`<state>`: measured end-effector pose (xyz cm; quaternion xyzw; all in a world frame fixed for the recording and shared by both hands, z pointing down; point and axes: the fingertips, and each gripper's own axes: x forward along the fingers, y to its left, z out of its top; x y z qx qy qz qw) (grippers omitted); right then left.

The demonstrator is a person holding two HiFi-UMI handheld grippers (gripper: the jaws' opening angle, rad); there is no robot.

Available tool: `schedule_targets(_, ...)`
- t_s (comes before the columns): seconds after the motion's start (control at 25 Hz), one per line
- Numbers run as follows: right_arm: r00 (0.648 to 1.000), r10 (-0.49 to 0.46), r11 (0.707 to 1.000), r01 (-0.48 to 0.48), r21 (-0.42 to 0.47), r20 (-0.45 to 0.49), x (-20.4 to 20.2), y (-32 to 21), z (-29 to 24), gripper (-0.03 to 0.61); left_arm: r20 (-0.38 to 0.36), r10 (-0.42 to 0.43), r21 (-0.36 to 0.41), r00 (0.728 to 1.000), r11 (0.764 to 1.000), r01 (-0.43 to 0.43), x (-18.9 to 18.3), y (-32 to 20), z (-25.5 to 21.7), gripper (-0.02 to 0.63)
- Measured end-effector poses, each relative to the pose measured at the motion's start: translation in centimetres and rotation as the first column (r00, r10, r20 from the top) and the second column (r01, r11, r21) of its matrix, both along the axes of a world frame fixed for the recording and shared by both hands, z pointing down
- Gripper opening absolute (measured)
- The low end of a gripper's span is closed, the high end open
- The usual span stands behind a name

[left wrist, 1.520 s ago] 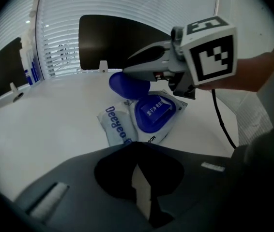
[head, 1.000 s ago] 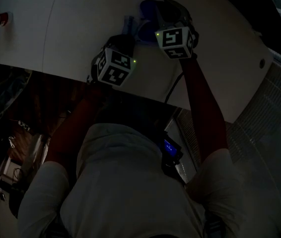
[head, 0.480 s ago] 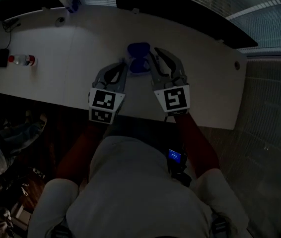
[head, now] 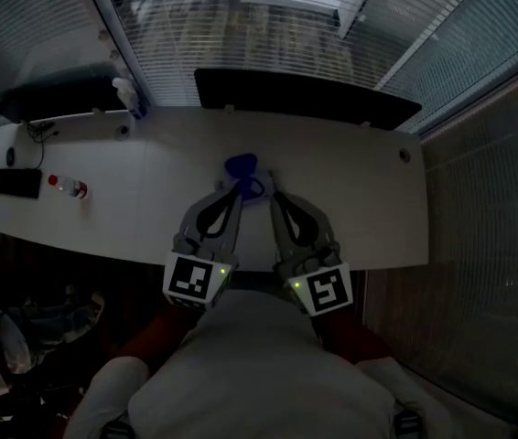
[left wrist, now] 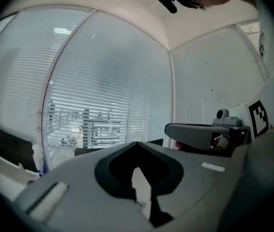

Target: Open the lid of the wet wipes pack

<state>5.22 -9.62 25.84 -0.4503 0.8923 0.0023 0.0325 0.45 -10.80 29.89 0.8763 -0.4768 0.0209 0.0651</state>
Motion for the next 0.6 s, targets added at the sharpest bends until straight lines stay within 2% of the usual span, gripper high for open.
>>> schedule_targets(0.12,1.0,0.008,1.0,-0.009,-0.016,-0.021,1.7,2.3,-0.2,0.002,-0.025,0.028,0.058,0.999,0.998,-0.027,1.2,1.7,-2.2,0.003)
schedule_targets(0.28,0.999,-0.009,1.0,0.01,-0.021,0.035,2.5,3.7,-2.0,0.002,-0.104,0.05,0.054,0.993,0.998,-0.044,2.5,2.9,-4.4,0.002)
schedule_targets(0.4,0.995,-0.027,0.999,0.03,-0.026,0.098,2.2,4.7,-4.1,0.002,-0.096,0.084,0.074,0.992,0.994,-0.077,3.3,3.8,-5.4,0.002)
schedule_targets(0.6,0.994,-0.027,0.999,0.031,-0.034,0.106,3.5,5.7,-3.7,0.002,-0.059,0.106,0.093,0.993,0.991,-0.1,4.7,4.9,-5.6,0.002)
